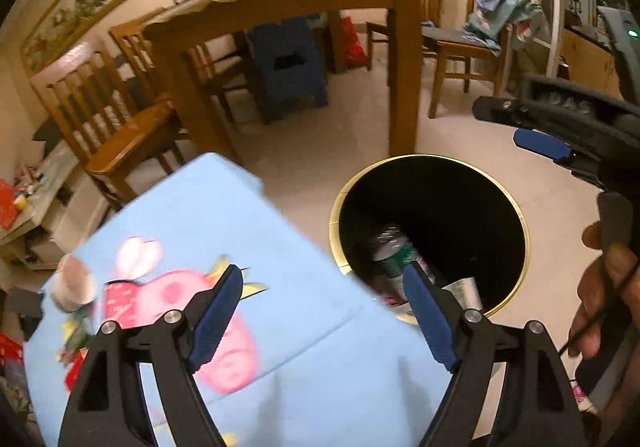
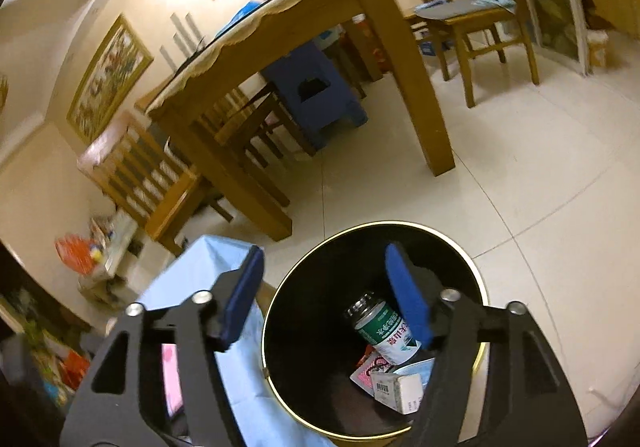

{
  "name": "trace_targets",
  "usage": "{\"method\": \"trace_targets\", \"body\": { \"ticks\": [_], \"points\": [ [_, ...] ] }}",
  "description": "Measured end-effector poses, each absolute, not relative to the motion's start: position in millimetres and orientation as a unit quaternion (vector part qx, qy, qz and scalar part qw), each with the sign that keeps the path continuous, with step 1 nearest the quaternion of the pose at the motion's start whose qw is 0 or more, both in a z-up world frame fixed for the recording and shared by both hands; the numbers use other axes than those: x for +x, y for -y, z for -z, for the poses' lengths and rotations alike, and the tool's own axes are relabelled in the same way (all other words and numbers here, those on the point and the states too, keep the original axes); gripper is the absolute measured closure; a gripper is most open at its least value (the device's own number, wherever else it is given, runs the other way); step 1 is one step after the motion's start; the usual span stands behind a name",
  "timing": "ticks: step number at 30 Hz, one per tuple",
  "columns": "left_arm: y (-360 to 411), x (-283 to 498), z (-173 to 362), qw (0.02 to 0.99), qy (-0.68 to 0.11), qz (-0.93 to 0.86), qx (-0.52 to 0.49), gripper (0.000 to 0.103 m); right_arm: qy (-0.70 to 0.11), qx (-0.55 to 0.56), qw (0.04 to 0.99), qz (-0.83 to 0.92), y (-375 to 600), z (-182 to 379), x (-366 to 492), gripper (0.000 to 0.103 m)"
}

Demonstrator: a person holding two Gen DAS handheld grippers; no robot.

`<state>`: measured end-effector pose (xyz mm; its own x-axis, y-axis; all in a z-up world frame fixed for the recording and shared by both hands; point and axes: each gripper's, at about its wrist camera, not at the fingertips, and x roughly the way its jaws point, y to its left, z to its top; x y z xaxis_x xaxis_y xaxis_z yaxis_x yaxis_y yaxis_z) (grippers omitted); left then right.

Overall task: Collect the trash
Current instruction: 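Drop the cap into the bin from the right tool while the left tool drops the medicine box, then move both tools back over the table toward the remaining items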

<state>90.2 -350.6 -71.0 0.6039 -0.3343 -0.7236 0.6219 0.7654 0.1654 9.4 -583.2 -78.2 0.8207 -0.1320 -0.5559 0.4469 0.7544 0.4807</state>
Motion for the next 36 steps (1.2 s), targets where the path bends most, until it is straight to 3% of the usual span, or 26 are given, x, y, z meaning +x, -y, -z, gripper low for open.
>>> {"method": "trace_targets", "body": {
  "ticks": [2, 6, 8, 13, 21, 25, 31, 36],
  "points": [
    [326, 89, 68, 0.881, -0.342, 0.255, 0.203, 0.017, -0.268, 0.297, 0.904, 0.153, 562, 78, 21, 0.025],
    [274, 89, 65, 0.893, -0.348, 0.210, 0.192, 0.016, -0.262, 0.311, 0.909, 0.094, 518, 66, 26, 0.024],
    [242, 94, 59, 0.900, -0.355, 0.176, 0.182, 0.011, -0.259, 0.290, 0.919, 0.066, 498, 52, 32, 0.012],
    [166, 117, 45, 0.916, -0.370, 0.065, 0.139, 0.007, -0.273, 0.217, 0.936, -0.054, 420, 21, 64, 0.010],
    [54, 174, 64, 0.881, -0.459, -0.112, 0.014, 0.007, -0.308, 0.059, 0.931, -0.189, 308, 2, 91, 0.005],
    [25, 187, 80, 0.854, -0.483, -0.191, -0.026, 0.007, -0.345, 0.093, 0.897, -0.261, 296, 23, 95, 0.005],
    [17, 192, 89, 0.832, -0.494, -0.251, -0.031, 0.007, -0.281, 0.167, 0.902, -0.283, 345, 1, 77, 0.006],
    [22, 193, 83, 0.831, -0.490, -0.262, -0.030, 0.007, -0.289, 0.197, 0.901, -0.258, 378, 9, 83, 0.006]
  ]
}}
